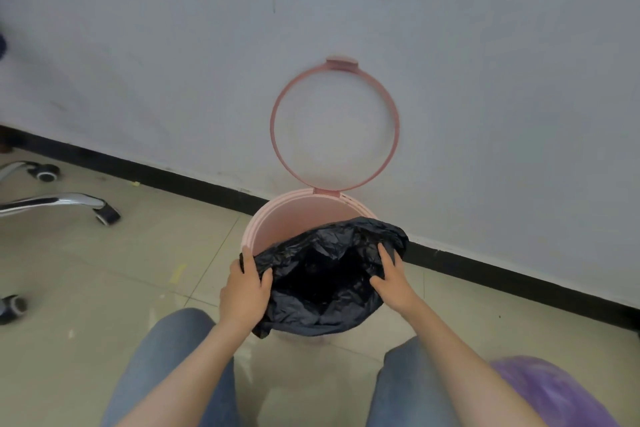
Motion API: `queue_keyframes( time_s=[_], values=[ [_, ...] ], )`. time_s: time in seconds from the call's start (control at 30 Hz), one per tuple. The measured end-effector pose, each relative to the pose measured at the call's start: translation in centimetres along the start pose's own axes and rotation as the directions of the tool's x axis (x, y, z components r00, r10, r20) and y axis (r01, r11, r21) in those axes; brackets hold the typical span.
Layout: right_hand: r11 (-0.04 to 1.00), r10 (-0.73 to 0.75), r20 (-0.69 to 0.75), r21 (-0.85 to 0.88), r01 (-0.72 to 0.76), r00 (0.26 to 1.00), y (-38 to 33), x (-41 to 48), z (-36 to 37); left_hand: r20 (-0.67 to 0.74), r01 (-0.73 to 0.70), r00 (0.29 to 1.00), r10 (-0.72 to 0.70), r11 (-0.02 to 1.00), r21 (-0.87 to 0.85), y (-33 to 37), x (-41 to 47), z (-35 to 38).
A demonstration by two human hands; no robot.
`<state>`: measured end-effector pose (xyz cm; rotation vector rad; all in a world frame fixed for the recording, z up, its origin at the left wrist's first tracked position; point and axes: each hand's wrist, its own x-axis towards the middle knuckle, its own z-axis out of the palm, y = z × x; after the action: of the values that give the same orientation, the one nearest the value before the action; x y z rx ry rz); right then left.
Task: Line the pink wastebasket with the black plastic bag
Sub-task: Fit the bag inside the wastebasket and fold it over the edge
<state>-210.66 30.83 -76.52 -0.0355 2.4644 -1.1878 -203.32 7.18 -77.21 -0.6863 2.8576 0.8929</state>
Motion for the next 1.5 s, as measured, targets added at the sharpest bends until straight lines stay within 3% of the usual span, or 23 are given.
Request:
queue_keyframes(
  time_s=[0.07, 0.13, 0.23, 0.3, 0.33, 0.4, 0.43, 0.5, 0.53, 0.57, 0.7, 0.77, 0.83, 0.87, 0.93, 1.0, 1.03, 1.1, 1.17, 1.3, 1.37, 1.43, 1.5],
  values=[
    [0.997, -0.002, 0.053, -0.072, 0.006, 0.999, 0.3, 0.1, -1.0, -0.003, -0.003, 1.0, 0.003, 0.987, 0.158, -0.4, -1.2, 0.0],
    [0.992, -0.015, 0.086, -0.121, 0.026, 0.996, 0.7, 0.1, -1.5, -0.02, -0.009, 1.0, 0.013, 0.982, 0.187, -1.1, -1.5, -0.6],
    [0.976, -0.014, 0.077, -0.216, 0.03, 0.997, 1.5, -0.3, -2.0, -0.089, -0.025, 0.996, 0.028, 0.999, 0.036, -1.8, -1.3, -1.7],
    [0.9, -0.027, -0.015, -0.435, 0.018, 1.0, 1.6, -0.9, -1.9, -0.095, -0.041, 0.995, 0.032, 0.995, -0.094, -1.7, -0.6, -2.5],
    [0.843, -0.119, -0.118, -0.536, 0.038, 0.986, 1.1, -1.7, -1.4, -0.087, -0.05, 0.996, 0.036, 0.986, -0.157, -1.6, -0.3, -3.0],
    [0.731, -0.449, -0.232, -0.651, 0.205, 0.863, -0.1, -3.7, 0.4, -0.072, -0.036, 0.997, 0.017, 0.965, -0.26, -1.3, 0.8, -3.9],
    [0.657, -0.59, -0.182, -0.675, 0.337, 0.786, -0.9, -5.0, 1.4, -0.083, -0.013, 0.996, -0.012, 0.953, -0.302, -1.0, 1.6, -4.5],
    [0.396, -0.741, 0.095, -0.739, 0.546, 0.665, -1.6, -7.1, 3.7, -0.107, 0.031, 0.991, -0.077, 0.924, -0.38, -0.7, 3.1, -5.4],
    [0.263, -0.741, 0.232, -0.763, 0.591, 0.63, -1.7, -8.1, 4.8, -0.103, 0.044, 0.99, -0.093, 0.916, -0.4, -0.6, 3.6, -5.7],
    [0.2, -0.708, 0.32, -0.764, 0.614, 0.63, -1.7, -8.9, 5.7, -0.08, 0.058, 0.992, -0.1, 0.908, -0.414, -0.6, 4.1, -5.7],
    [0.277, -0.731, 0.24, -0.751, 0.599, 0.639, -0.5, -9.4, 8.2, 0.008, 0.072, 0.997, -0.075, 0.913, -0.401, -1.2, 4.3, -6.1],
    [0.242, -0.823, 0.169, -0.76, 0.603, 0.543, 0.0, -9.1, 8.4, -0.03, 0.06, 0.997, -0.074, 0.946, -0.319, -1.3, 3.5, -6.6],
    [0.25, -0.892, 0.057, -0.765, 0.594, 0.449, 0.4, -9.3, 8.3, -0.236, -0.082, 0.97, 0.064, 0.994, -0.065, -1.7, 1.4, -6.8],
    [0.259, -0.905, 0.018, -0.77, 0.583, 0.426, 0.5, -9.5, 8.4, -0.345, -0.232, 0.909, 0.233, 0.972, 0.044, -1.9, -0.3, -6.4],
    [0.249, -0.915, 0.005, -0.78, 0.574, 0.404, 0.3, -9.6, 8.6, -0.408, -0.576, 0.689, 0.599, 0.794, 0.193, -3.0, -3.5, -5.1],
    [0.217, -0.915, 0.039, -0.79, 0.573, 0.401, -0.1, -9.8, 8.6, -0.212, -0.733, 0.516, 0.83, 0.556, 0.392, -4.8, -5.8, -2.9],
    [0.193, -0.917, 0.062, -0.796, 0.574, 0.395, -0.2, -9.8, 8.7, -0.074, -0.739, 0.492, 0.868, 0.46, 0.492, -5.7, -6.4, -1.7],
    [0.125, -0.91, 0.136, -0.81, 0.574, 0.391, 0.0, -9.9, 9.2, 0.108, -0.699, 0.56, 0.822, 0.398, 0.594, -6.9, -6.8, 0.2],
    [0.053, -0.879, 0.228, -0.826, 0.561, 0.419, 0.3, -10.0, 10.0, 0.147, -0.651, 0.663, 0.734, 0.469, 0.596, -7.0, -6.8, 0.9],
    [-0.012, -0.781, 0.358, -0.828, 0.561, 0.512, 0.9, -10.4, 11.2, 0.141, -0.622, 0.689, 0.711, 0.479, 0.619, -7.3, -6.6, 0.9],
    [0.016, -0.763, 0.356, -0.824, 0.567, 0.54, 1.0, -10.9, 10.5, 0.162, -0.655, 0.667, 0.728, 0.469, 0.593, -7.8, -6.5, 0.8],
    [0.127, -0.822, 0.243, -0.804, 0.581, 0.515, 1.5, -11.1, 9.3, 0.167, -0.696, 0.632, 0.757, 0.46, 0.551, -8.4, -6.5, 0.3],
    [0.308, -0.824, 0.05, -0.796, 0.521, 0.564, 1.9, -10.6, 8.1, 0.094, -0.7, 0.665, 0.741, 0.575, 0.423, -8.0, -6.5, -0.4]
  ],
)
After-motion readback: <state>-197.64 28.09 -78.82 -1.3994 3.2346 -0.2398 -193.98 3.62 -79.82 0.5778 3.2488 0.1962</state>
